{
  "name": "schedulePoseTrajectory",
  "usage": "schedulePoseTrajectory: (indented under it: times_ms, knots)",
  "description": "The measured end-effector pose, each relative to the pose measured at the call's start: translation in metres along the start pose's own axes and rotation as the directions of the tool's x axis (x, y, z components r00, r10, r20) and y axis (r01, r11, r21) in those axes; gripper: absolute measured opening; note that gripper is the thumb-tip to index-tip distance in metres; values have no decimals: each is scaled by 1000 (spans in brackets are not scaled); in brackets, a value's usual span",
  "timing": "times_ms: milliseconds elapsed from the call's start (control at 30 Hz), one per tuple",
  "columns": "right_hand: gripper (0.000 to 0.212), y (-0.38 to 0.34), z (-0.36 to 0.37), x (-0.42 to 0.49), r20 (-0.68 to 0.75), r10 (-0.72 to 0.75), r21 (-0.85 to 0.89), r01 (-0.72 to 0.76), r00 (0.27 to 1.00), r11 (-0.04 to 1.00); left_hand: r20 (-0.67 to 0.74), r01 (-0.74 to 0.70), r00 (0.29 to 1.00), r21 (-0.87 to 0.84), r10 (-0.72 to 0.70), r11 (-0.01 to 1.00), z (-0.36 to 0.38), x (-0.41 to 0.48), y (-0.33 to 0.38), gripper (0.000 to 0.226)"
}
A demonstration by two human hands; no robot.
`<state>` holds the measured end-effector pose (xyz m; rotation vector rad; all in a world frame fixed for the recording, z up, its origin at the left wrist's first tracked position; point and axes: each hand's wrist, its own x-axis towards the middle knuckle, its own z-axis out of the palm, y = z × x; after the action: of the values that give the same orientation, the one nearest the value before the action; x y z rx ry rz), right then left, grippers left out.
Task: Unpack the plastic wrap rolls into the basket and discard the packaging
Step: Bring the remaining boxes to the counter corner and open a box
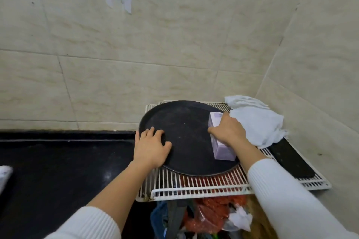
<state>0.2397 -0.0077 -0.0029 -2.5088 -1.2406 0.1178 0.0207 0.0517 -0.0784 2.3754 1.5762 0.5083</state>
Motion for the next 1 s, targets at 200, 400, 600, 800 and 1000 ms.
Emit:
schedulePoseTrajectory:
  times_ms: [200,400,600,800,1000]
  knots:
    - [73,-40,-3,-6,-33,-93,110,96,995,989,58,-25,998,-109,31,994,-12,1,-1,53]
    - [72,-149,9,-29,-29,-356,255,351,934,901,-192,68,971,-357,-144,932,-44,-26,-60,41]
    - [67,-257,75,-92,80,-516,404,446,853,799,-266,337,867,-312,-422,888,-73,-78,-174,38]
    - [76,-302,194,-182,321,-492,368,372,809,852,-317,520,735,-303,-599,799,-66,-165,-278,33]
    - [80,-338,280,-245,453,-406,246,326,794,913,-304,588,692,-288,-655,756,-74,-230,-387,30]
